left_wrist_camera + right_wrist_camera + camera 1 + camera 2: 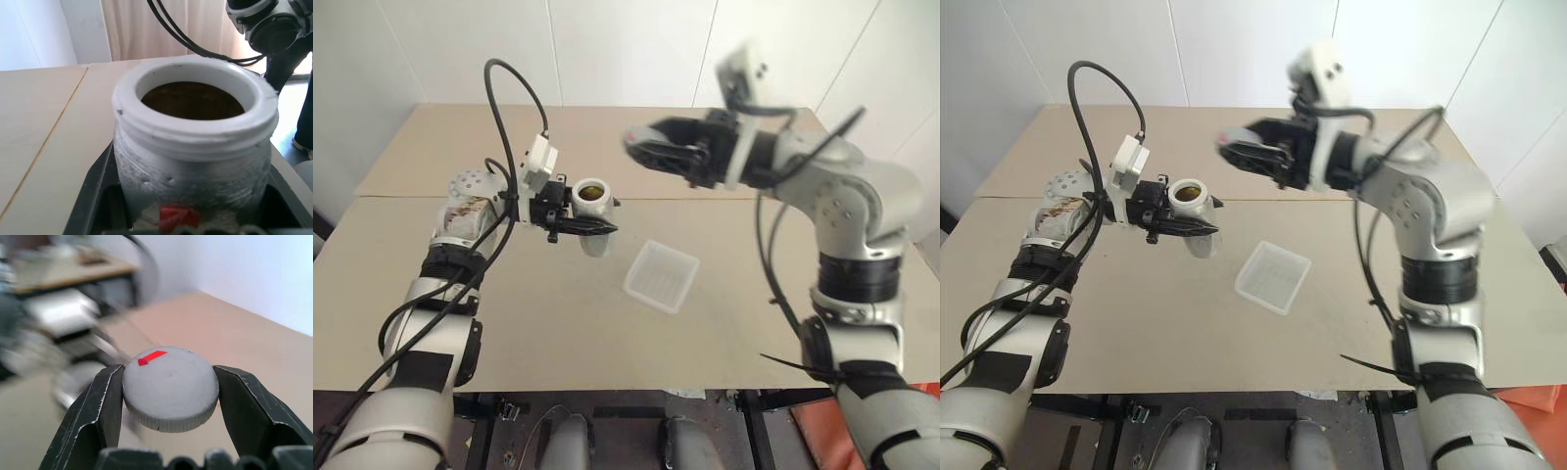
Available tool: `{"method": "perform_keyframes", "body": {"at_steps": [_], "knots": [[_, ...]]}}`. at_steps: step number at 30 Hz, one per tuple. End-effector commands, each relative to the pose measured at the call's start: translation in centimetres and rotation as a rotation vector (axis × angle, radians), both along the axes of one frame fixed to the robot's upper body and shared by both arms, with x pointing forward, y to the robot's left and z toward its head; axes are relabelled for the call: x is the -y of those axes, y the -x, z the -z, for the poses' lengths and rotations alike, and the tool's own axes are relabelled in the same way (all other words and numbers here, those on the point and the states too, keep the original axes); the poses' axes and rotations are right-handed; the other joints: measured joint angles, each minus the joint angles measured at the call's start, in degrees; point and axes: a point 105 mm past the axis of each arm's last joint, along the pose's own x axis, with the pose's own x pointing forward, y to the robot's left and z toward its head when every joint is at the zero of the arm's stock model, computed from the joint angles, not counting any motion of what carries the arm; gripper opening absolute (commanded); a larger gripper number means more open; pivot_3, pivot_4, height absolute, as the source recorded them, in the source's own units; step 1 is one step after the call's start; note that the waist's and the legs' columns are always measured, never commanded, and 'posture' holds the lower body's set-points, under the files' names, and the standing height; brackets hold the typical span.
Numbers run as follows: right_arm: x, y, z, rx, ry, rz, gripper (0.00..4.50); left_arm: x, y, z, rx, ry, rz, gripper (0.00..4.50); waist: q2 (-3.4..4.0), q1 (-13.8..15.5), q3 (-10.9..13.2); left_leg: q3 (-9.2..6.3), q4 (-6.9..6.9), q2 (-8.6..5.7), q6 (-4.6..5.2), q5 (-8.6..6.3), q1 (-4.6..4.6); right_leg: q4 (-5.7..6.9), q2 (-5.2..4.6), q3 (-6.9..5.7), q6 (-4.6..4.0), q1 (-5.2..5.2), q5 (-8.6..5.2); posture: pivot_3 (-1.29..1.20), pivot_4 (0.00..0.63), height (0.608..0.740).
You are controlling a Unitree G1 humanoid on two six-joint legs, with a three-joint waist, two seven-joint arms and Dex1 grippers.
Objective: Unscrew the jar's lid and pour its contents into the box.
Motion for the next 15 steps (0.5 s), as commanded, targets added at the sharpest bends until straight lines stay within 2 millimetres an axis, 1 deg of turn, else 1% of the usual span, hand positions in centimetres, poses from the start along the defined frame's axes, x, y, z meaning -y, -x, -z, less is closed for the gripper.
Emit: {"method": "perform_keyframes", "body": {"at_steps": [1, 4, 8, 10, 12, 14, 15], "knots": [[4.9, 0.5, 2.4, 0.021, 0.052, 0.189, 2.77, -0.5, 0.3, -0.8, 0.032, 0.026, -0.005, 1.99, 0.0, 0.0, 0.0, 0.05, 0.0, -0.01, 0.0, 0.0, -0.03, 0.0, -0.01, 0.04, 0.0, -0.05, 0.0, 0.0, 0.15, 0.74], [8.0, 1.4, 6.1, -0.031, 0.132, 0.306, 2.77, -0.6, 0.5, -0.7, 0.029, 0.035, -0.011, 1.99, 0.06, -0.4, 0.0, 0.09, -0.02, -0.02, 0.01, 0.0, -0.04, 0.07, -0.01, 0.12, 0.0, -0.13, 0.0, 0.0, 0.15, 0.74], [10.8, 2.6, 11.5, -0.137, 0.231, 0.424, 2.77, -0.3, 0.4, -0.8, 0.033, 0.063, -0.03, 1.99, 0.06, -1.1, 0.0, 0.09, 0.0, 0.01, 0.01, 0.0, 0.14, 0.01, 0.04, 0.15, 0.02, 0.0, -0.02, 0.0, 0.15, 0.74], [11.4, 2.9, 13.3, -0.166, 0.264, 0.456, 2.77, -0.2, 0.3, -1.0, 0.033, 0.075, -0.033, 1.99, 0.06, -1.1, 0.0, 0.1, 0.0, 0.0, 0.01, 0.0, 0.23, -0.11, 0.04, 0.17, 0.03, 0.06, -0.03, 0.0, 0.15, 0.74], [11.5, 3.0, 14.3, -0.191, 0.262, 0.475, 2.77, 0.2, 0.3, -1.0, 0.045, 0.077, -0.035, 1.99, 0.06, -1.1, 0.0, 0.11, 0.0, 0.0, 0.01, 0.0, 0.25, -0.08, 0.04, 0.19, 0.04, 0.06, -0.03, 0.0, 0.15, 0.74], [11.2, 3.4, 14.9, -0.206, 0.269, 0.449, 3.49, 0.5, 0.2, -1.2, 0.062, 0.086, -0.04, 1.99, 0.06, -0.9, 0.0, 0.1, 0.01, -0.01, 0.01, 0.0, 0.26, -0.09, 0.04, 0.19, 0.04, 0.08, -0.03, 0.0, 0.15, 0.74], [10.8, 3.7, 15.0, -0.208, 0.279, 0.421, 3.69, 0.8, 0.1, -1.3, 0.074, 0.094, -0.052, 1.99, 0.06, -0.8, 0.0, 0.1, 0.01, 0.0, 0.01, 0.0, 0.26, -0.1, 0.04, 0.19, 0.04, 0.08, -0.03, 0.0, 0.15, 0.74]]}}
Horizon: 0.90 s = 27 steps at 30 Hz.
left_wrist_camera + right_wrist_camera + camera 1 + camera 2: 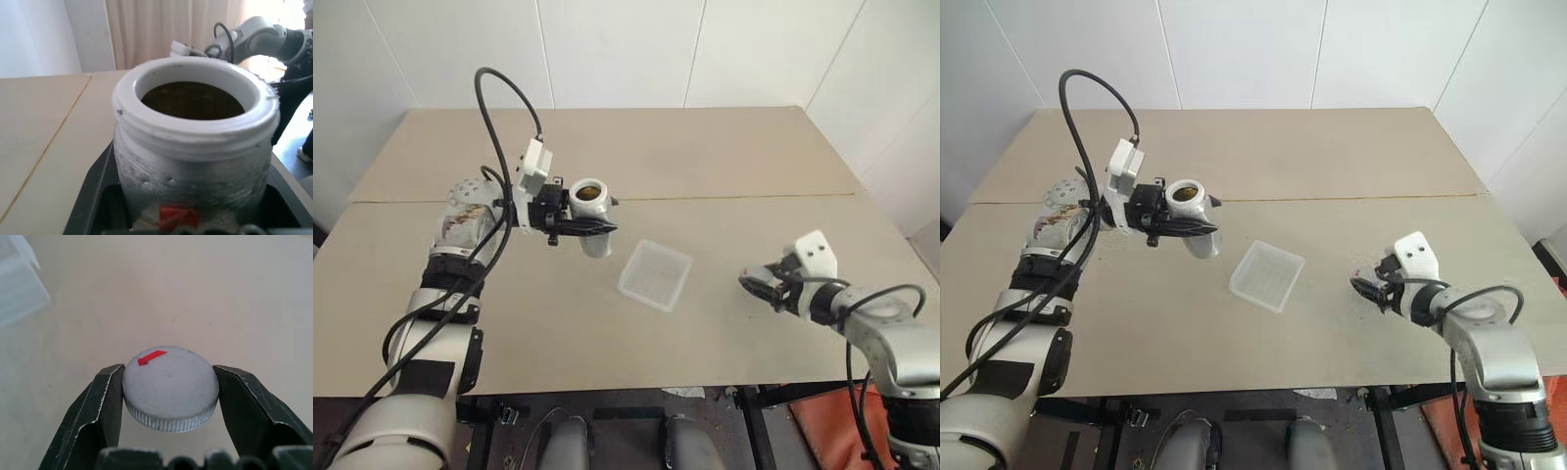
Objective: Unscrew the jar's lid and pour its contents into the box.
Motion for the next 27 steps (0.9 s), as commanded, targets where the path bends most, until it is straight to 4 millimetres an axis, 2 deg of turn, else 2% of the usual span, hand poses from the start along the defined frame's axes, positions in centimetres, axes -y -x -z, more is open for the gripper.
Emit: {"method": "perform_keyframes", "body": {"at_steps": [1, 3, 7, 11, 13, 15, 16, 18, 21, 23, 27], "knots": [[-1.0, 0.6, -1.1, 0.046, 0.02, -0.084, 3.99, 0.6, -0.1, -1.4, 0.087, 0.03, -0.031, 1.99, 0.0, 0.3, 0.0, -0.01, 0.0, 0.0, 0.0, 0.0, 0.0, -0.02, 0.0, 0.0, 0.0, 0.0, 0.0, 0.0, 0.15, 0.74], [-1.4, 1.2, -2.0, 0.045, 0.004, -0.139, 4.49, 1.2, -0.4, -1.3, 0.134, 0.022, -0.068, 1.99, 0.0, 0.4, 0.0, -0.01, 0.01, 0.0, 0.0, 0.0, -0.05, -0.05, -0.01, -0.01, 0.0, -0.01, 0.0, 0.0, 0.15, 0.74], [-3.1, 3.9, -4.8, 0.004, -0.093, -0.389, 4.49, 2.1, 0.2, 0.1, 0.266, -0.095, -0.03, 1.99, 0.0, 0.5, 0.0, -0.02, 0.03, -0.03, 0.0, 0.0, -0.05, -0.07, -0.03, -0.02, 0.0, 0.02, 0.0, 0.0, 0.15, 0.74], [-5.5, 6.1, -8.2, -0.021, -0.221, -0.606, 4.49, 4.0, -0.9, 0.5, 0.506, -0.126, -0.132, 1.99, -0.01, 0.6, 0.0, -0.06, 0.04, -0.01, 0.0, 0.0, 0.03, -0.12, -0.02, -0.05, 0.0, 0.16, 0.01, 0.0, 0.15, 0.74], [-6.3, 6.1, -9.1, -0.023, -0.257, -0.637, 4.49, 5.2, -2.5, -0.1, 0.732, -0.147, -0.285, 1.99, -0.02, 0.8, 0.0, -0.08, 0.06, -0.01, 0.0, 0.0, 0.15, -0.13, -0.02, -0.07, -0.01, 0.32, 0.01, 0.0, 0.15, 0.74], [-6.8, 5.6, -9.7, -0.028, -0.262, -0.639, 4.49, 6.9, -4.0, -1.4, 1.119, -0.214, -0.442, 1.99, -0.11, 1.1, 0.1, -0.09, 0.06, -0.02, 0.0, -0.01, 0.25, -0.15, -0.03, -0.06, 0.0, 0.4, 0.01, 0.0, 0.15, 0.74], [-7.0, 5.4, -10.0, -0.048, -0.264, -0.643, 4.49, 8.3, -3.4, -2.3, 1.353, -0.212, -0.418, 1.99, -0.11, 1.2, 0.1, -0.11, 0.04, -0.05, 0.0, -0.01, 0.24, -0.16, -0.03, -0.06, 0.0, 0.4, 0.02, 0.0, 0.15, 0.74], [-7.2, 5.3, -10.4, -0.069, -0.265, -0.649, 4.49, 10.0, -2.3, -3.0, 1.67, -0.171, -0.328, 1.99, -0.15, 1.5, 0.1, -0.1, -0.01, -0.08, 0.0, -0.01, 0.19, -0.19, -0.07, -0.05, 0.04, 0.36, 0.04, 0.0, 0.15, 0.74], [-7.5, 5.2, -10.8, -0.086, -0.251, -0.655, 4.49, 11.6, -1.1, -2.7, 2.037, -0.091, -0.157, 1.99, -0.12, 2.2, 0.1, -0.07, 0.0, -0.14, 0.0, -0.01, -0.11, -0.12, -0.15, -0.06, 0.08, 0.06, 0.06, 0.0, 0.15, 0.74], [-7.6, 5.1, -11.0, -0.084, -0.244, -0.657, 4.49, 12.2, -0.8, -1.3, 2.172, -0.079, -0.009, 1.99, -0.12, 2.4, 0.1, -0.03, 0.0, -0.17, 0.0, -0.01, -0.18, -0.02, -0.2, -0.06, 0.14, 0.04, 0.08, 0.0, 0.15, 0.74], [-7.7, 4.7, -11.4, -0.055, -0.246, -0.636, 4.49, 11.9, -0.1, 2.6, 2.18, -0.058, 0.202, 1.99, -0.12, 2.7, 0.1, 0.04, 0.03, -0.19, 0.0, -0.01, -0.24, -0.07, -0.22, -0.06, 0.21, 0.01, 0.12, 0.0, 0.15, 0.74]]}}
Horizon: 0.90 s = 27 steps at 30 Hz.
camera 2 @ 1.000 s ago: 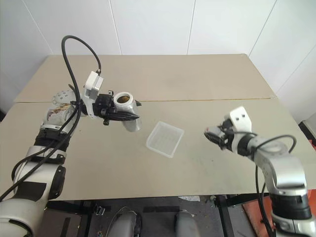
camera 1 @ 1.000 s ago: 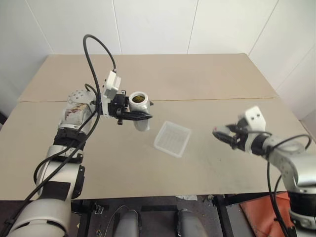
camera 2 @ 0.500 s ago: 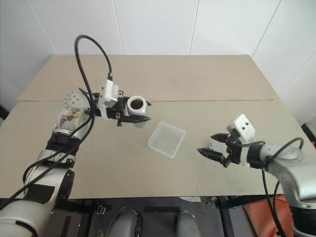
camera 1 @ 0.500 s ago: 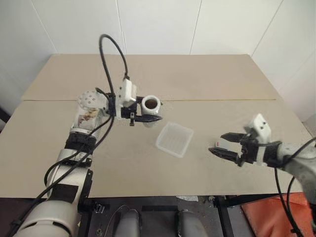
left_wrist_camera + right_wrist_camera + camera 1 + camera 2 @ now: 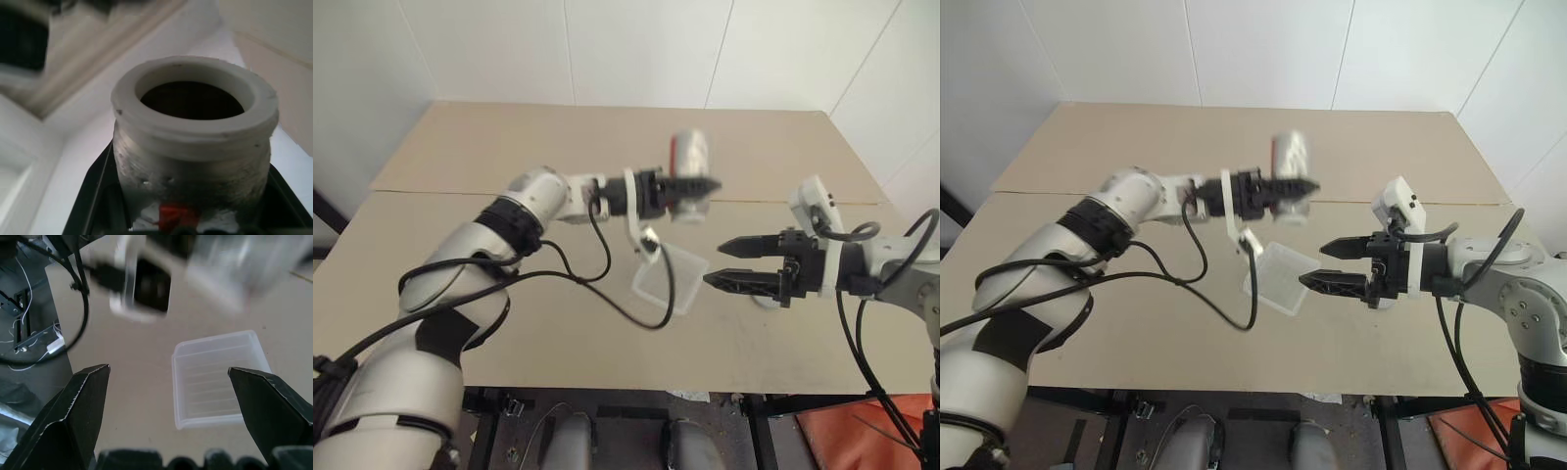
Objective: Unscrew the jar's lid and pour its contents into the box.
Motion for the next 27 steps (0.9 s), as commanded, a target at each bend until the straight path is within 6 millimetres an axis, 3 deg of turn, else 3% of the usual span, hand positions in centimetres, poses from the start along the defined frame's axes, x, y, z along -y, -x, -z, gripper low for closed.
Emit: {"method": "perform_keyframes", "body": {"at_steps": [1, 4, 11, 20, 23, 27], "knots": [[0.0, -0.1, -1.1, 0.046, -0.014, 0.021, 4.49, -0.8, 0.5, 2.3, 0.028, -0.094, 0.077, 1.99, 0.0, 0.0, 0.0, 0.0, 0.0, 0.0, 0.0, 0.0, -0.02, 0.0, 0.0, 0.0, 0.0, -0.05, 0.0, 0.0, 0.15, 0.74], [0.2, -0.2, -1.6, 0.059, -0.042, 0.047, 4.49, -1.2, 0.3, 3.3, 0.011, -0.094, 0.057, 1.99, 0.0, -0.2, 0.0, 0.03, -0.02, 0.02, 0.0, 0.0, -0.02, 0.06, 0.02, 0.03, 0.0, -0.09, 0.0, 0.0, 0.15, 0.74], [0.4, 0.2, -2.2, 0.076, -0.068, 0.066, 4.49, -0.6, -1.1, 1.8, 0.06, -0.026, -0.01, 1.99, 0.0, 0.1, 0.0, 0.02, 0.02, 0.01, 0.0, 0.0, -0.01, 0.08, -0.01, 0.0, 0.0, -0.04, 0.0, 0.0, 0.15, 0.74], [0.2, 0.3, -1.9, 0.069, -0.077, 0.067, 4.49, -0.9, -1.8, 1.5, -0.024, 0.028, -0.073, 1.99, 0.0, 0.0, 0.0, 0.03, 0.03, 0.01, 0.0, 0.0, -0.01, 0.13, -0.01, 0.01, -0.01, -0.04, 0.0, 0.0, 0.15, 0.74], [0.1, 0.4, -1.8, 0.068, -0.081, 0.065, 4.49, -1.6, -2.8, -0.2, -0.166, 0.16, -0.165, 1.99, 0.0, -0.1, 0.0, 0.03, 0.03, 0.02, 0.0, 0.0, -0.01, 0.15, -0.01, 0.01, -0.01, -0.06, 0.0, 0.0, 0.15, 0.74], [0.0, 0.5, -1.5, 0.086, -0.069, 0.065, 4.49, -3.7, -4.8, -3.8, -0.686, 0.535, -0.315, 1.99, 0.0, -0.3, 0.0, 0.04, 0.05, 0.03, 0.0, 0.0, -0.02, 0.13, -0.01, 0.0, -0.01, -0.05, 0.0, 0.0, 0.15, 0.74]]}}
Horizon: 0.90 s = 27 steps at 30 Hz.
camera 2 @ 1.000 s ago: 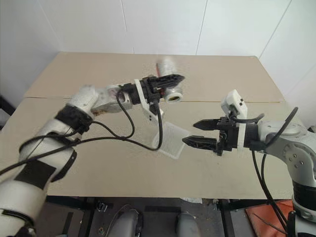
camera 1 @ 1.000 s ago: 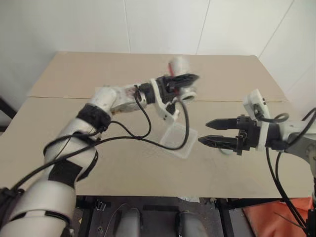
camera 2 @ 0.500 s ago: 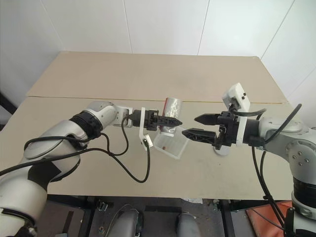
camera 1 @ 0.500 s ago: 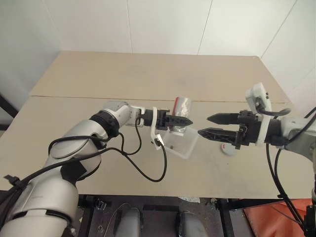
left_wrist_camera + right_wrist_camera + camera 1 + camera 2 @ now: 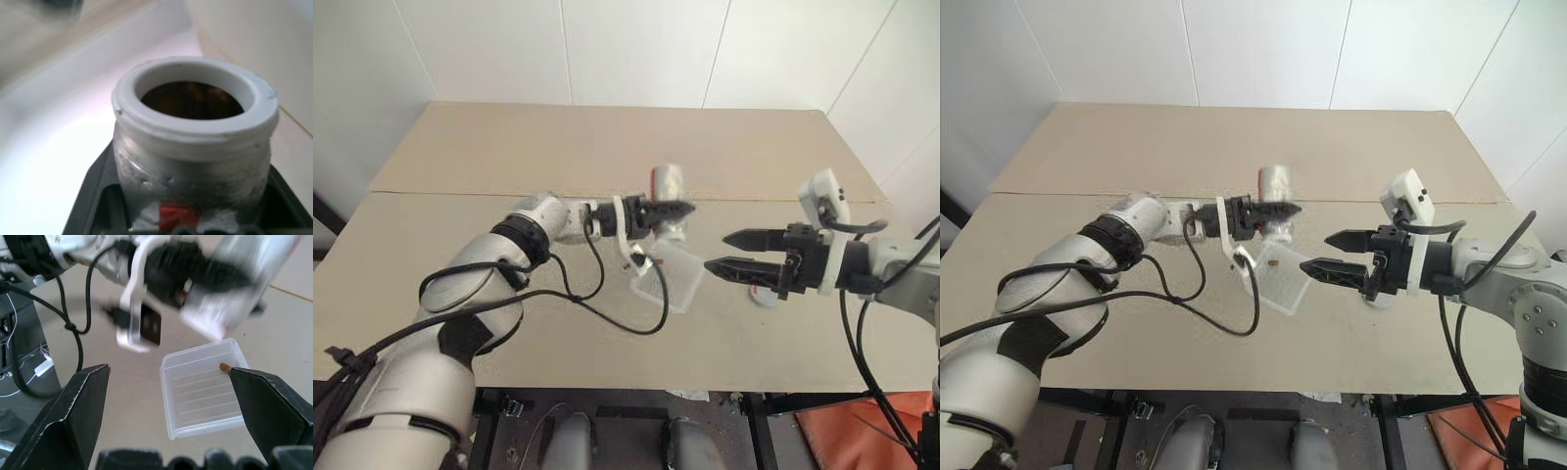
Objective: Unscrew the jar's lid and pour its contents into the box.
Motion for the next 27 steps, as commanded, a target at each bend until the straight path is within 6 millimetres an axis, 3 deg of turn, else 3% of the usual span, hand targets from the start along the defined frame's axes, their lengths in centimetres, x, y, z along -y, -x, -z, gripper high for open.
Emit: {"method": "perform_keyframes", "body": {"at_steps": [1, 3, 7, 12, 18, 23, 27], "knots": [[0.0, 0.4, -1.1, 0.081, -0.006, -0.007, 4.49, -2.0, -1.6, -4.1, -0.365, 0.386, -0.081, 1.99, 0.01, -0.2, 0.0, 0.01, 0.0, 0.0, 0.0, 0.0, 0.01, 0.0, -0.01, 0.0, 0.0, 0.01, 0.0, 0.0, 0.15, 0.74], [0.0, 0.3, -1.0, 0.084, -0.007, -0.006, 4.49, -3.3, -2.6, -5.0, -0.575, 0.554, -0.112, 1.99, 0.01, -0.5, 0.0, 0.02, 0.02, 0.01, 0.0, 0.0, 0.02, 0.0, -0.01, 0.0, -0.01, 0.03, 0.0, 0.0, 0.15, 0.74], [0.0, 0.2, -0.9, 0.087, -0.008, -0.014, 4.49, -6.1, -3.7, -4.8, -0.954, 0.781, -0.12, 1.99, 0.01, -1.0, 0.0, -0.01, 0.06, 0.02, 0.0, 0.0, 0.05, 0.05, 0.02, 0.0, -0.01, 0.07, 0.0, 0.0, 0.15, 0.74], [-0.2, -0.1, -0.9, 0.09, -0.006, -0.024, 4.49, -8.7, -3.6, -3.6, -1.249, 0.981, -0.156, 1.99, 0.02, -2.0, 0.0, -0.07, 0.09, 0.03, 0.0, 0.0, 0.07, 0.08, 0.05, 0.02, 0.0, 0.09, 0.0, 0.0, 0.15, 0.74], [-0.1, -0.5, -0.7, 0.115, 0.047, -0.036, 4.49, -10.1, -2.4, -0.4, -1.469, 1.096, -0.222, 1.99, 0.03, -2.1, 0.0, -0.09, 0.09, 0.03, 0.0, 0.0, 0.13, 0.11, 0.06, 0.04, 0.0, 0.12, 0.0, 0.0, 0.15, 0.74], [0.0, -0.9, 0.0, 0.168, 0.126, -0.043, 4.49, -10.2, -0.9, 2.7, -1.488, 1.082, -0.23, 1.99, 0.03, -1.9, 0.0, -0.09, 0.09, 0.03, 0.0, 0.0, 0.14, 0.09, 0.06, 0.04, 0.0, 0.12, 0.0, 0.0, 0.15, 0.74], [0.1, -1.0, 0.0, 0.181, 0.131, -0.049, 4.49, -9.9, -0.3, 4.0, -1.478, 1.055, -0.213, 1.99, 0.03, -1.8, 0.0, -0.09, 0.09, 0.03, 0.0, 0.0, 0.14, 0.07, 0.06, 0.03, -0.01, 0.13, 0.0, 0.0, 0.15, 0.74]]}}
